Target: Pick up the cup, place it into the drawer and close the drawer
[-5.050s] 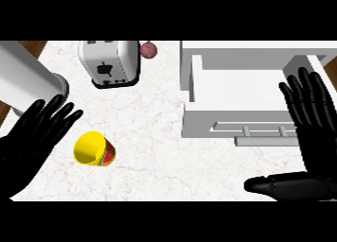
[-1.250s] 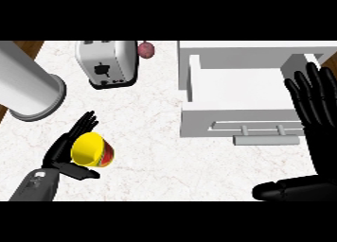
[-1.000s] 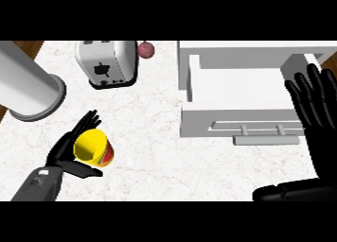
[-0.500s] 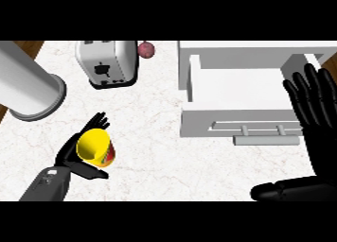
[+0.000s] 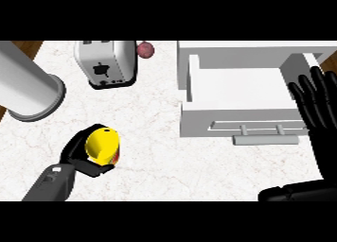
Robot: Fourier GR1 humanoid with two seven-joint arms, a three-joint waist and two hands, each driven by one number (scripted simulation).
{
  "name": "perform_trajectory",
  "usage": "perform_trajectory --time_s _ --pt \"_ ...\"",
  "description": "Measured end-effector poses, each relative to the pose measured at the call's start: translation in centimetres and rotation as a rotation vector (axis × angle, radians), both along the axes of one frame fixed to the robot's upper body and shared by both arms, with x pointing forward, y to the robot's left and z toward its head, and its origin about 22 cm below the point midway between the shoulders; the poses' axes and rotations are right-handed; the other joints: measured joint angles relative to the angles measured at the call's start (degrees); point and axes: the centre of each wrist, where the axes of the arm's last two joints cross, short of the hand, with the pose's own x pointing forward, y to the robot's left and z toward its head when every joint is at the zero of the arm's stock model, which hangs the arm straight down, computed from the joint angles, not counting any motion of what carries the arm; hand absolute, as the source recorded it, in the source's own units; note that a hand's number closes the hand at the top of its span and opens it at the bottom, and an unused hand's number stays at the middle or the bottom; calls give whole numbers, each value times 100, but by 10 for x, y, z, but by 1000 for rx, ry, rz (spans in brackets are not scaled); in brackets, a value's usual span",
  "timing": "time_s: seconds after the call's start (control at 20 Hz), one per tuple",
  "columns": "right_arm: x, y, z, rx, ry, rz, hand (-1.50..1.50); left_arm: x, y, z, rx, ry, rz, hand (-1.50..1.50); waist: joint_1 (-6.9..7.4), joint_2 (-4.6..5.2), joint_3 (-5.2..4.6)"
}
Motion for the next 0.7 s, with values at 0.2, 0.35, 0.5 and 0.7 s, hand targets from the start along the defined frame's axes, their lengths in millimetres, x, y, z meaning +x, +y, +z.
perform_trajectory --time_s 0.2,0.35,0.5,0.7 --pt "4 -3 3 6 -5 -4 -150 0 -1 1 -3 -50 17 150 15 2 -1" --pt "4 -8 1 2 -2 -8 -150 1 -6 2 -20 -101 58 150 25 -3 1" --pt "4 -7 0 -3 -2 -16 -150 -3 -6 -1 -44 -148 211 150 63 -13 4" --pt "1 -6 1 5 -1 -21 -150 -12 -5 -5 -59 -210 465 150 109 -27 7"
